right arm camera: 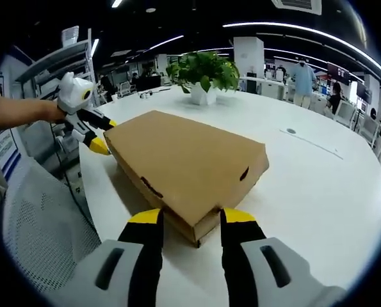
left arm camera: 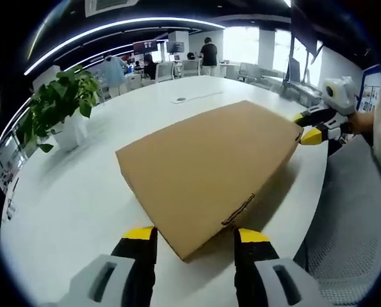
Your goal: Operate the shoe box by opening the lid, removing the specified soft item, and placing it in the target area until the item is outside and the box remains undamaged.
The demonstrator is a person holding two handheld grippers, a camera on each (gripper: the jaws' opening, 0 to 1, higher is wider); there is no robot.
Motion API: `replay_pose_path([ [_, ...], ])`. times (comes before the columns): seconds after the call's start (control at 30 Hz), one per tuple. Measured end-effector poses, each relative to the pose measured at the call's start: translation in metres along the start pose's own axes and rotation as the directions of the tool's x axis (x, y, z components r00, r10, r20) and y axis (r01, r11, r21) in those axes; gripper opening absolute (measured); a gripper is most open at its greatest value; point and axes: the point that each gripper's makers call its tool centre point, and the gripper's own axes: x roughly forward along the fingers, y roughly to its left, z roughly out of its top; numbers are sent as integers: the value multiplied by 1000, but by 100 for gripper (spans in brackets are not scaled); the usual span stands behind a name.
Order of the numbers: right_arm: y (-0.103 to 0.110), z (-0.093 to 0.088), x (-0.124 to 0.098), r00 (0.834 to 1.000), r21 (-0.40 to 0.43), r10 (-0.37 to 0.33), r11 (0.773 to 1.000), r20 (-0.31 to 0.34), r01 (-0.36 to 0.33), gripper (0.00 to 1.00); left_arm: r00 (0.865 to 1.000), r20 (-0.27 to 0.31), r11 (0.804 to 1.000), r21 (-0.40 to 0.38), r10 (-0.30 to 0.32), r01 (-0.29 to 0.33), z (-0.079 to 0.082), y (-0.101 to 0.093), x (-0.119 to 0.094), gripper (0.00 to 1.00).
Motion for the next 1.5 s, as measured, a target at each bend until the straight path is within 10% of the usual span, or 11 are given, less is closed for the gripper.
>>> replay_pose_path([
  [1.5,11,27,-26,997,-103,48,994,60,-41,34,999,37,999,-41,27,-26,23,-17,-34,54],
])
